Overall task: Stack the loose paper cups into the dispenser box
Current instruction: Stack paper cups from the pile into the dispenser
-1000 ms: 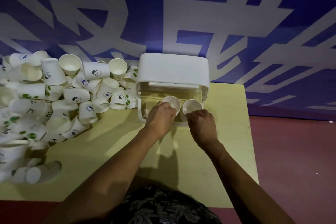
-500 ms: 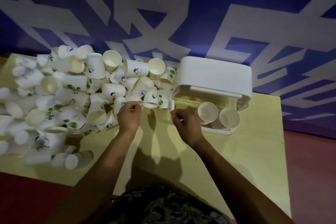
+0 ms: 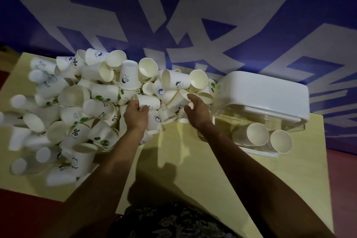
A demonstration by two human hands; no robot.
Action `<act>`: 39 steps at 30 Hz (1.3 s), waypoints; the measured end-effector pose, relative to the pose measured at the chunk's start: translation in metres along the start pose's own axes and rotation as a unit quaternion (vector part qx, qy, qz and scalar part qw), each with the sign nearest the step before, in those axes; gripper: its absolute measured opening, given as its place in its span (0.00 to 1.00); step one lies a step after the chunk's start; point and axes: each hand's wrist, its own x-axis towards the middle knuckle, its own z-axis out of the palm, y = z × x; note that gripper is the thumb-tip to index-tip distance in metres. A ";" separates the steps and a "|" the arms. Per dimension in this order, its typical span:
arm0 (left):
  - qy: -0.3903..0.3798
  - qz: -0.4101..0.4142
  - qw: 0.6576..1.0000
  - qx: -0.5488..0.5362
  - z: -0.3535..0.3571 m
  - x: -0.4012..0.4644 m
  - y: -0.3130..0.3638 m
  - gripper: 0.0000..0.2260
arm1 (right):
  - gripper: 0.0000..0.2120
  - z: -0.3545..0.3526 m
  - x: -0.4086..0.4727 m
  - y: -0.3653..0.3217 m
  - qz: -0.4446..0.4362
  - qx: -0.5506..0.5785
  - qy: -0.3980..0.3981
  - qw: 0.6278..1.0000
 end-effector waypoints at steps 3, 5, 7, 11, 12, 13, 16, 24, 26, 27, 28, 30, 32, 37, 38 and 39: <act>-0.007 0.013 1.000 0.021 -0.004 0.005 -0.003 0.04 | 0.17 0.011 0.008 -0.006 0.007 -0.033 0.008 0.999; -0.015 0.050 0.998 0.045 -0.009 0.004 -0.005 0.05 | 0.06 0.018 0.006 -0.008 -0.001 -0.066 0.023 0.998; -0.022 0.112 0.991 0.076 -0.015 0.000 -0.008 0.05 | 0.05 0.023 0.001 -0.009 -0.015 -0.085 0.050 0.995; -0.014 0.244 0.962 0.123 -0.031 -0.017 -0.007 0.05 | 0.04 0.022 -0.022 -0.004 -0.078 -0.098 0.099 0.987; -0.012 0.271 0.953 0.132 -0.035 -0.023 -0.006 0.06 | 0.04 0.020 -0.029 -0.002 -0.100 -0.104 0.112 0.983; -0.011 0.296 0.945 0.140 -0.037 -0.029 -0.005 0.07 | 0.04 0.018 -0.037 0.001 -0.118 -0.113 0.125 0.979; -0.020 0.354 0.922 0.154 -0.042 -0.050 0.004 0.08 | 0.03 0.006 -0.062 0.007 -0.156 -0.138 0.168 0.963; -0.085 0.434 0.890 0.109 -0.019 -0.114 0.036 0.04 | 0.03 -0.053 -0.128 0.035 -0.161 -0.119 0.265 0.943; -0.107 0.461 0.875 0.107 -0.004 -0.132 0.045 0.03 | 0.04 -0.070 -0.142 0.048 -0.142 -0.112 0.292 0.939; -0.121 0.473 0.866 0.110 0.004 -0.142 0.049 0.03 | 0.05 -0.079 -0.148 0.055 -0.134 -0.109 0.306 0.936; -0.136 0.485 0.857 0.112 0.013 -0.152 0.053 0.03 | 0.05 -0.088 -0.154 0.062 -0.126 -0.109 0.317 0.934; -0.161 0.503 0.842 0.111 0.031 -0.172 0.060 0.04 | 0.07 -0.104 -0.164 0.077 -0.109 -0.112 0.336 0.929; -0.179 0.520 0.829 0.105 0.049 -0.191 0.066 0.04 | 0.07 -0.120 -0.172 0.093 -0.092 -0.120 0.353 0.923; -0.202 0.555 0.797 0.127 0.091 -0.228 0.076 0.07 | 0.04 -0.155 -0.187 0.127 -0.067 -0.138 0.380 0.912; -0.206 0.558 0.793 0.133 0.099 -0.233 0.077 0.07 | 0.04 -0.161 -0.188 0.133 -0.063 -0.140 0.378 0.913; -0.212 0.556 0.791 0.142 0.106 -0.236 0.077 0.07 | 0.05 -0.165 -0.188 0.140 -0.060 -0.141 0.372 0.916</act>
